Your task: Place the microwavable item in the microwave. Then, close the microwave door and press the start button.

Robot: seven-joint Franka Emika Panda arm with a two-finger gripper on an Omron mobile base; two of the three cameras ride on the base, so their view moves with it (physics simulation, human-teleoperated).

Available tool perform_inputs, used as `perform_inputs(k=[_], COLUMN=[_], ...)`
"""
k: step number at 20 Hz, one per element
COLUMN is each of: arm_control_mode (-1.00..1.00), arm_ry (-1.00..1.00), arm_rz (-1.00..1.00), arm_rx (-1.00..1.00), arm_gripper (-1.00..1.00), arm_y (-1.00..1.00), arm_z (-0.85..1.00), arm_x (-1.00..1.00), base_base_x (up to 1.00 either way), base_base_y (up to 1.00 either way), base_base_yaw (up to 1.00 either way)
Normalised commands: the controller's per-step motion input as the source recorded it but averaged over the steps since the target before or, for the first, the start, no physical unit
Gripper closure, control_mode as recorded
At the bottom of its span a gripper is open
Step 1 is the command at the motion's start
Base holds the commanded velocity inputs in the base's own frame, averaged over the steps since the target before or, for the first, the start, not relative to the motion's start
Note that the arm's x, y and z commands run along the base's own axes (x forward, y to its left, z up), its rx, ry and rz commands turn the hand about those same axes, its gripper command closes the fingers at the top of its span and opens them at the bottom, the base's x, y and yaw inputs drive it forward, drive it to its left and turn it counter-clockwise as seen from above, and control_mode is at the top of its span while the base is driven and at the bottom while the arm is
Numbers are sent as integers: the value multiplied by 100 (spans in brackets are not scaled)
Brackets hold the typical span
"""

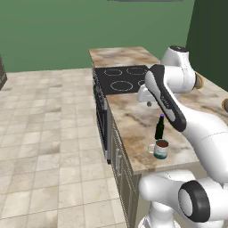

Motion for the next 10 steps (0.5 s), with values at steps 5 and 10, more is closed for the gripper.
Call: perform_inputs(k=[5,10], arm_control_mode=[-100,-100], arm_ry=[-1,-1], arm_rz=[0,3], arm_rx=[0,-13], arm_gripper=[-100,-100], arm_y=[1,55], arm_z=[-1,-39], arm_x=[-4,-17], base_base_x=[0,0], base_base_y=[0,0], base_base_yaw=[0,0])
